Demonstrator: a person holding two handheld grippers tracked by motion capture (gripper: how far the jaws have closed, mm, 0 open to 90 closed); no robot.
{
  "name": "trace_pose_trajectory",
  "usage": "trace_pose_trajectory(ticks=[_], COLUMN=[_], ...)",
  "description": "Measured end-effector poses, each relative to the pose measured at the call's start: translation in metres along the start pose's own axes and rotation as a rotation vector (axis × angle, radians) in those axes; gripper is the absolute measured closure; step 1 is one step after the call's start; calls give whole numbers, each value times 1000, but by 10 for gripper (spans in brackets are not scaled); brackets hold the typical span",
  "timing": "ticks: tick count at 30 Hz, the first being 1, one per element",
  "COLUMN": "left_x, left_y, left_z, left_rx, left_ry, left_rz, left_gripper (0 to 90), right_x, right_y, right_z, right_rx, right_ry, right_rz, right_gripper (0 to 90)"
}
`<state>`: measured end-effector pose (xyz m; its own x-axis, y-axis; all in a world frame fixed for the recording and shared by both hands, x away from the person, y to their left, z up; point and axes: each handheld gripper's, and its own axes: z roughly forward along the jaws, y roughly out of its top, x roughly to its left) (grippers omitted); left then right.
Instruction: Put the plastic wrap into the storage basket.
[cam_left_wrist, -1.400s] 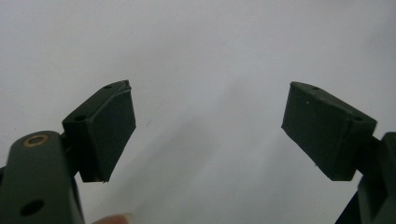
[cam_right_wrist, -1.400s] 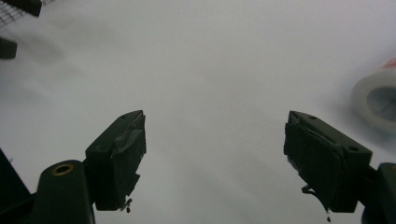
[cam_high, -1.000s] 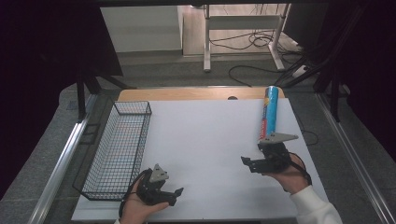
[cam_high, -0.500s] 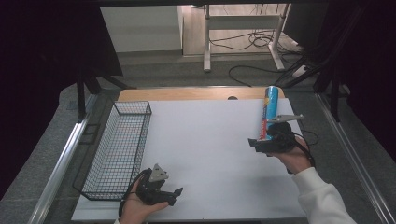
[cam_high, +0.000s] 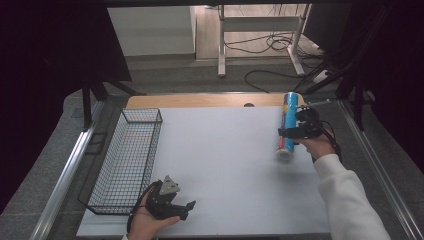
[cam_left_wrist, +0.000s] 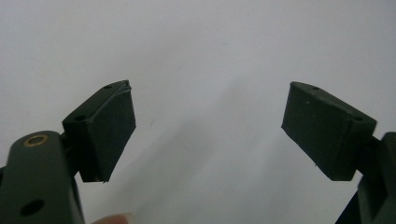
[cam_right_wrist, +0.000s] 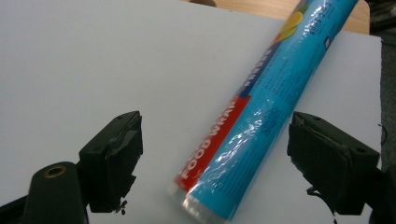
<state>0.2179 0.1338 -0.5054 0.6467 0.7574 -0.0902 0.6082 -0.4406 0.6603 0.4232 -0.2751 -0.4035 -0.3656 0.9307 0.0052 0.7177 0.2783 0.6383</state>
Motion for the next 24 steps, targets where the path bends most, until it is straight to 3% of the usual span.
trace_pose_trajectory(ticks=[7, 14, 24], left_x=[0, 2, 1], left_y=[0, -1, -1], left_z=[0, 1, 3], left_rx=[2, 0, 6], left_ry=[3, 4, 9], left_rz=[2, 7, 14], left_gripper=[172, 171, 171], right_x=[-17, -35, -42], right_y=[12, 17, 15], right_z=[34, 71, 95], right_rx=[73, 140, 198], right_ry=[-78, -125, -119], right_rz=[37, 119, 188], right_gripper=[182, 174, 189])
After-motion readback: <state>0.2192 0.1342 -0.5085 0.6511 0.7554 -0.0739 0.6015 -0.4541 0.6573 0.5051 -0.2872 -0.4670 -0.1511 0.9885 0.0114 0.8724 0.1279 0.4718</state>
